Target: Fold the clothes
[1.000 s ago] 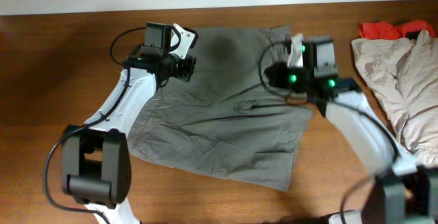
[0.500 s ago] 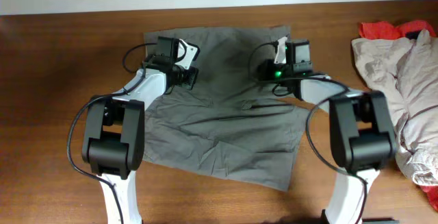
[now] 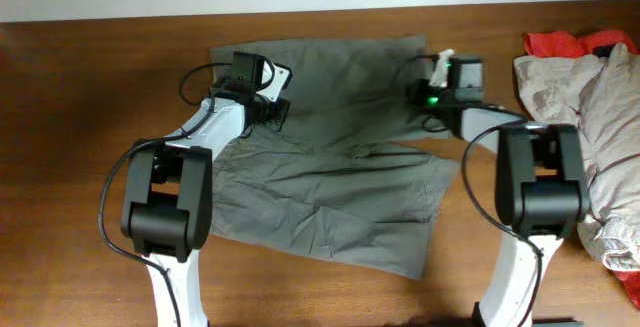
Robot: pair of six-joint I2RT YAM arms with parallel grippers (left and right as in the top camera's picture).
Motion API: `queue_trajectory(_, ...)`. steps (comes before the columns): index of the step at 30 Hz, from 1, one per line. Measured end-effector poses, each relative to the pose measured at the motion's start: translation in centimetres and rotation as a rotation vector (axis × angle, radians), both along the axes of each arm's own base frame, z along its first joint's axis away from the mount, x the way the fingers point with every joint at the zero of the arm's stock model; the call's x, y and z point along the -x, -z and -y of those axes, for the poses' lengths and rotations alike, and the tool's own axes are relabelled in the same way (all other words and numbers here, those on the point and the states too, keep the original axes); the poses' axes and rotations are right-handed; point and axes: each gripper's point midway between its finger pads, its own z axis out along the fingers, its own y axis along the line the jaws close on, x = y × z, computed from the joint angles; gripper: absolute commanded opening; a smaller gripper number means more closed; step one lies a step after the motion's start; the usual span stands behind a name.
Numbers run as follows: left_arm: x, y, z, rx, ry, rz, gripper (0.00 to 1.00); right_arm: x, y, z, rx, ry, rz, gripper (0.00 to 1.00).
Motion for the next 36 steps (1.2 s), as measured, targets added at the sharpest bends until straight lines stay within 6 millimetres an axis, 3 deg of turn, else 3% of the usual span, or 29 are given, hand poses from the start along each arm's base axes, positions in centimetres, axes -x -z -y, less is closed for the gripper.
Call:
queue_trajectory(5,0.1,0.0,-0.1,-0.005,-0.002,-0.007,0.01,0.5,0.0,3.7,-0.044,0.042,-0.029,0.04)
queue_trajectory(12,0.0,-0.1,-0.3,-0.019,-0.009,-0.008,0.0,2.4,-1.6,4.4,-0.14,-0.072,-0.006,0.04)
queue_trajectory(14,-0.1,-0.2,-0.6,-0.029,-0.015,-0.01,0.01,2.6,-3.8,4.4,-0.171,-0.102,0.035,0.04)
queue_trajectory(16,-0.3,-0.4,-0.8,-0.041,-0.024,-0.002,0.01,2.4,-8.2,3.8,-0.183,-0.143,0.124,0.04)
queue_trajectory(17,-0.5,-0.6,-0.9,-0.043,-0.027,0.007,0.02,2.4,-9.4,3.4,-0.182,-0.156,0.15,0.04)
queue_trajectory(20,-2.6,-2.0,-0.8,-0.027,-0.037,0.093,0.02,2.1,-15.4,0.9,-0.156,-0.235,0.295,0.04)
queue_trajectory(23,-4.5,-3.9,-0.6,-0.004,-0.042,0.178,0.01,2.0,-17.7,-2.1,-0.135,-0.287,0.35,0.04)
queue_trajectory(28,-5.9,-5.4,-0.4,0.017,-0.043,0.252,0.01,1.0,-14.5,-5.7,-0.063,-0.227,0.276,0.04)
queue_trajectory(32,-7.2,-6.0,0.0,0.036,-0.042,0.318,0.01,-0.2,-11.5,-6.8,0.013,-0.146,0.245,0.04)
queue_trajectory(34,-7.6,-5.3,0.1,0.037,-0.043,0.325,0.01,-0.5,-10.1,-6.9,0.043,-0.118,0.227,0.04)
queue_trajectory(36,-7.5,-3.2,0.0,0.03,-0.042,0.294,0.01,-0.7,-7.6,-6.6,0.088,-0.079,0.186,0.04)
